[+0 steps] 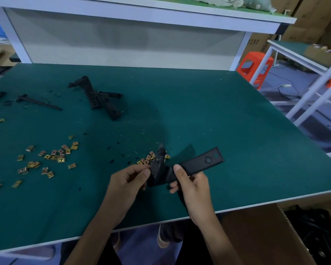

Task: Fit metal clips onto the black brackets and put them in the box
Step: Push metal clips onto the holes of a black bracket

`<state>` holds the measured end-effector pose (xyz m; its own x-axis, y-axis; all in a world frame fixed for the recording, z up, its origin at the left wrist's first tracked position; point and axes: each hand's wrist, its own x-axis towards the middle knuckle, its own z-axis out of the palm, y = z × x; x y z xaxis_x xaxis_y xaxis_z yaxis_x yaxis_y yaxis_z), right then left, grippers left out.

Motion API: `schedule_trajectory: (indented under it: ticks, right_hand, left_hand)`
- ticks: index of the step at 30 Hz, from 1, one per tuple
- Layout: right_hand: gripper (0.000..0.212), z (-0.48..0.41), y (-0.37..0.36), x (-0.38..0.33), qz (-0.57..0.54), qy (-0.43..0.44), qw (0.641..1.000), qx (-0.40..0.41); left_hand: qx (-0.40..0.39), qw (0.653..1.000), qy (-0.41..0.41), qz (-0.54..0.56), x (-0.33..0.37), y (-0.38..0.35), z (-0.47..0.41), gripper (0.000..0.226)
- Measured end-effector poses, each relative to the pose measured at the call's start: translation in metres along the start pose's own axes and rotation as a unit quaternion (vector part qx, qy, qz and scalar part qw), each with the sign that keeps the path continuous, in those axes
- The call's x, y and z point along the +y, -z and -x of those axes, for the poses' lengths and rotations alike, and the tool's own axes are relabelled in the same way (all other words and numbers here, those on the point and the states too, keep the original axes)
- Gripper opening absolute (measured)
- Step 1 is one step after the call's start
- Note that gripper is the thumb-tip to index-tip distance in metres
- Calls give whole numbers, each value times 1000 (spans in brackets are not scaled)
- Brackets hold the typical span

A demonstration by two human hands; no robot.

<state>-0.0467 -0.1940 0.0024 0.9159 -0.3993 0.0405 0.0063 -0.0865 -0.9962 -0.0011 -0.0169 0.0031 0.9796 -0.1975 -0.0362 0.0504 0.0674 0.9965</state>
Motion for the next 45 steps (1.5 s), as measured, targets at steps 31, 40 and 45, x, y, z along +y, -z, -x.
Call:
schedule_trajectory:
  ticks: [31,40,45]
  right_hand:
    - [40,6,-3,-6,-33,4,998,52]
    - [42,1,-2,1,-55,3,997,48]
    - [41,1,-2,3,-51,3,998,45]
  left_hand:
    - [68,937,-139,-312,9,-15,6,31]
    - [5,854,-92,-513,12,-13,-59,31]
    - [-22,872,-62,-486,25,-15,-70,9]
